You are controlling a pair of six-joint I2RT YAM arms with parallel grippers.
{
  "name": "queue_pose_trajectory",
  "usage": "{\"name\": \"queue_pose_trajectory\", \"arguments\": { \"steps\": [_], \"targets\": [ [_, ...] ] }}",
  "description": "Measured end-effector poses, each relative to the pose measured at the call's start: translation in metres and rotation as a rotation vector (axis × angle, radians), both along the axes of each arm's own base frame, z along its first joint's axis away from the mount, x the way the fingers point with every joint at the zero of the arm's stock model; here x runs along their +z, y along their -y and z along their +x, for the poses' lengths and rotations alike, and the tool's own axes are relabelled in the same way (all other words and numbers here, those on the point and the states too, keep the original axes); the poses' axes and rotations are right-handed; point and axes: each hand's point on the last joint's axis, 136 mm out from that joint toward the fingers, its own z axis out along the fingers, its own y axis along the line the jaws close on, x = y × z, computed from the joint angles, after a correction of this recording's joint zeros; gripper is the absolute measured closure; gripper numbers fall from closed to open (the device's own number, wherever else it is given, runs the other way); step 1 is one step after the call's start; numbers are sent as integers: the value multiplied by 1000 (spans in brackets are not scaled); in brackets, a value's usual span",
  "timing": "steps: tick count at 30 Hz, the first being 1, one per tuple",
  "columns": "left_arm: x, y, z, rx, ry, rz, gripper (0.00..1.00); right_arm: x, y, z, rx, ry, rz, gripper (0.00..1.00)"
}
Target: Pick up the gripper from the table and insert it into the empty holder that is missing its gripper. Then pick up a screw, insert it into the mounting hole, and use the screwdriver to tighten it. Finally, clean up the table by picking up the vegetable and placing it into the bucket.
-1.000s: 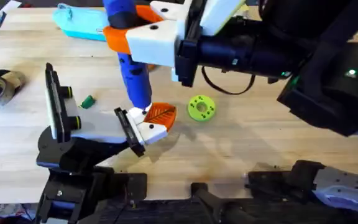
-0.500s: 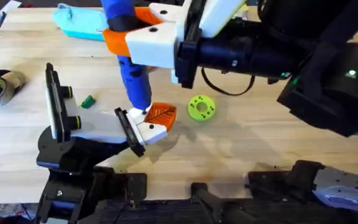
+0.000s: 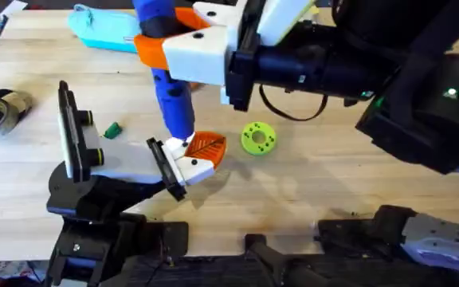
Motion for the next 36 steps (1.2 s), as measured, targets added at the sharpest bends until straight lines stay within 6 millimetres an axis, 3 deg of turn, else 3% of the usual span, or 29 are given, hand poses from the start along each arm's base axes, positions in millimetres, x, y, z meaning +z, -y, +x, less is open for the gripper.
{"name": "queue_pose_trajectory", "arguments": {
  "steps": [10, 14, 19, 24, 29, 32, 36],
  "targets": [
    [-1, 0, 0, -2, -4, 0, 986, 29, 24, 17, -72, 69, 73, 968],
    [-1, 0, 0, -2, -4, 0, 986, 25, 33, 26, -107, 94, 33, 969],
    [-1, 0, 0, -2, -4, 0, 986, -22, 66, 69, -279, 131, -200, 970],
    [0, 0, 0, -3, -4, 0, 986, -73, 132, 133, -516, 189, -492, 970],
    [-1, 0, 0, -2, -3, 0, 986, -135, 186, 183, -614, 192, -756, 971],
    [-1, 0, 0, -2, -4, 0, 986, -177, 206, 200, -579, 210, -923, 971],
    [-1, 0, 0, -2, -4, 0, 986, -230, 214, 201, -412, 281, -1138, 972]
  ]
}}
